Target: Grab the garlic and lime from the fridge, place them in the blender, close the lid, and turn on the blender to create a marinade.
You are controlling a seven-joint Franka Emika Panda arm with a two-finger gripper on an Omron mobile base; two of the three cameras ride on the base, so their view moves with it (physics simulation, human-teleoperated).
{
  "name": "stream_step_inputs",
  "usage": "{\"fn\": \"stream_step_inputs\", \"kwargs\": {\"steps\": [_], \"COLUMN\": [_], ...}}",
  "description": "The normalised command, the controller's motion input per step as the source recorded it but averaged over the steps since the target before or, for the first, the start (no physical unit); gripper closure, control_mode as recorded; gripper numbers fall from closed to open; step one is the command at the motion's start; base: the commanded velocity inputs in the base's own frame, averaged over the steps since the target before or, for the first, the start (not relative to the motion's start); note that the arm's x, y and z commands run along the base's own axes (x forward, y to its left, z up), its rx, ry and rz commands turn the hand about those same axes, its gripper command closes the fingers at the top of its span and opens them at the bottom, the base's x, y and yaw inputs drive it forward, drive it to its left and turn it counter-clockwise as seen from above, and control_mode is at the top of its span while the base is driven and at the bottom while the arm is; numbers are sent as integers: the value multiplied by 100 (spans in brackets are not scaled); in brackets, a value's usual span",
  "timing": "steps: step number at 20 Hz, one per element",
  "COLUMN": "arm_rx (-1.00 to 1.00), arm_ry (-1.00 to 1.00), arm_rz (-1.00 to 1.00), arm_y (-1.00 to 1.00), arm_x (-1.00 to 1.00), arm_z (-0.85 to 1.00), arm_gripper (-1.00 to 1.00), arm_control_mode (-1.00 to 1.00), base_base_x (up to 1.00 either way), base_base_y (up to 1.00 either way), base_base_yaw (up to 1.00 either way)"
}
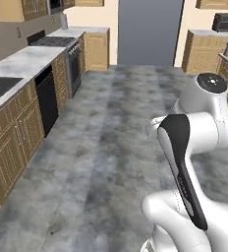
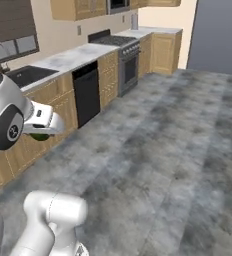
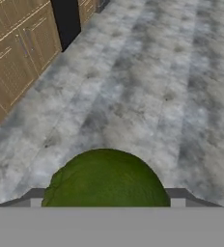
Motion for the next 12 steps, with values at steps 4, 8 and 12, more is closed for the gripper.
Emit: {"fn": "stream_step_inputs", "kwargs": {"steps": [4, 8, 12], "arm_rx": [0, 0, 0], "arm_ry": [0, 0, 0], "arm_rz": [0, 0, 0], "arm_y": [0, 0, 0], "arm_x": [0, 0, 0], "arm_z": [0, 0, 0], "arm_gripper": [100, 100, 100], "arm_control_mode": [100, 100, 100], "base_base_x": [98, 100, 100], "base_base_y": [-72, -45, -11], "base_base_yaw": [-40, -38, -43]}}
